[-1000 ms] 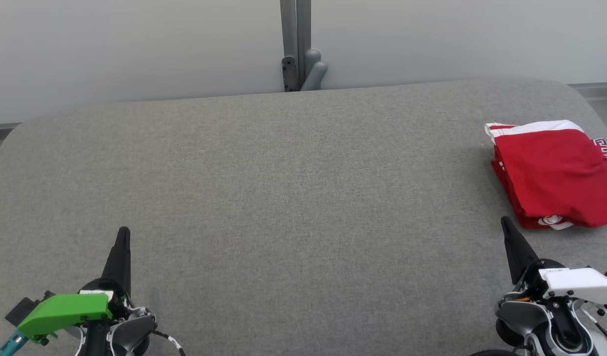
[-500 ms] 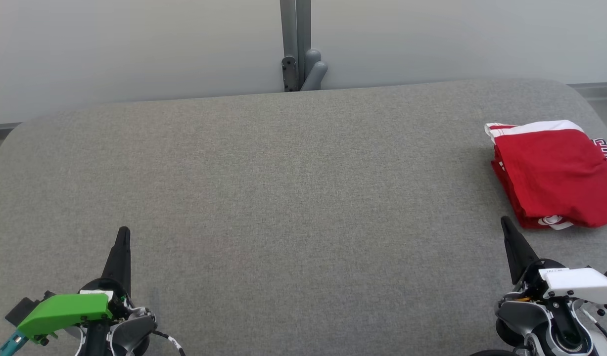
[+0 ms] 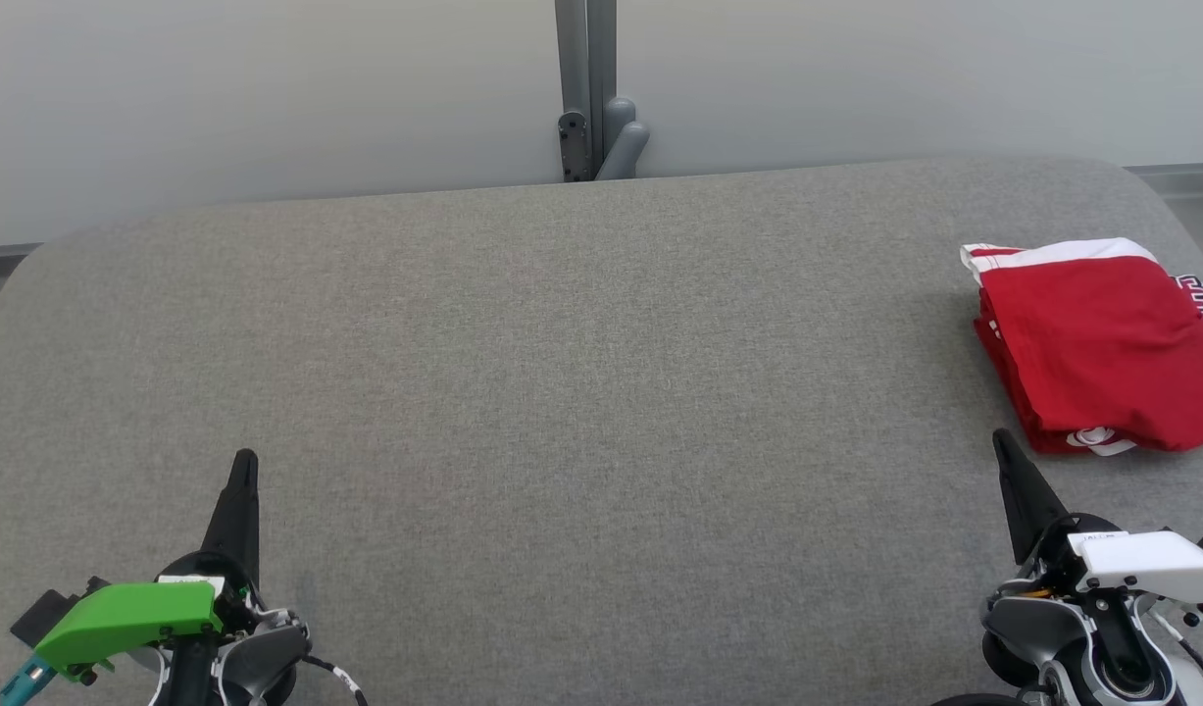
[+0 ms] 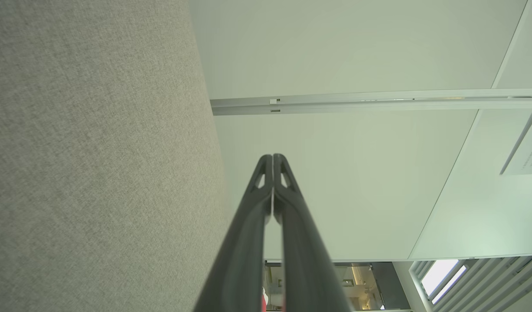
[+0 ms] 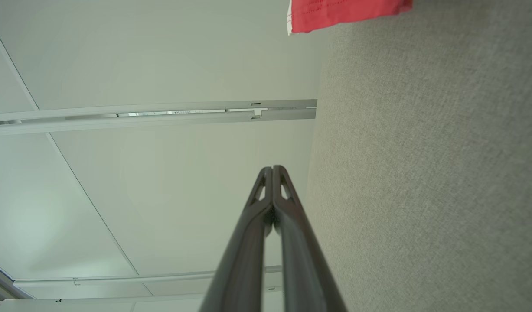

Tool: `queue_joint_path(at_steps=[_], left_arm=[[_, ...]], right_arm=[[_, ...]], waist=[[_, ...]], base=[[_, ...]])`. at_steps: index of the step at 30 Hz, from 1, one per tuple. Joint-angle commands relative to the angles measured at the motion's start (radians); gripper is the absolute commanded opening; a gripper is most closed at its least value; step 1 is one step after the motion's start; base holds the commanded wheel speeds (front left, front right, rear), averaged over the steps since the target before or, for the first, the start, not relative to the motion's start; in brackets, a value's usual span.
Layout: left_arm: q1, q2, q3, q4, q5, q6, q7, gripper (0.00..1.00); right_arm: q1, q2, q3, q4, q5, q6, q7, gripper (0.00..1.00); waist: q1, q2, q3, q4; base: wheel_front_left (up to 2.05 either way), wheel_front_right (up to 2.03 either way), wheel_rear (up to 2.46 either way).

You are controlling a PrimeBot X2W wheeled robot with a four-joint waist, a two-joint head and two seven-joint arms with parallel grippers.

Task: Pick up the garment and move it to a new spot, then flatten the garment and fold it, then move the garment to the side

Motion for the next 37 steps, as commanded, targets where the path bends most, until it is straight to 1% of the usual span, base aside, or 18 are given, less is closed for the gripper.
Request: queue_joint_path(at_steps=[1, 37], left_arm=[[-0.012, 0.007, 0.004, -0.003, 0.0, -0.006, 0.0, 0.0], [-0.012, 0.007, 0.004, -0.003, 0.0, -0.006, -0.001, 0.0]], right_arm=[[-0.008, -0.004, 0.001, -0.004, 0.007, 0.0, 0.003, 0.0], [-0.008, -0.004, 0.001, -0.004, 0.007, 0.0, 0.003, 0.0]], waist=[[0.0, 0.0, 0.0, 0.0], [0.0, 0.0, 0.0, 0.0]], base=[[0.0, 0.0, 0.0], [0.0, 0.0, 0.0]])
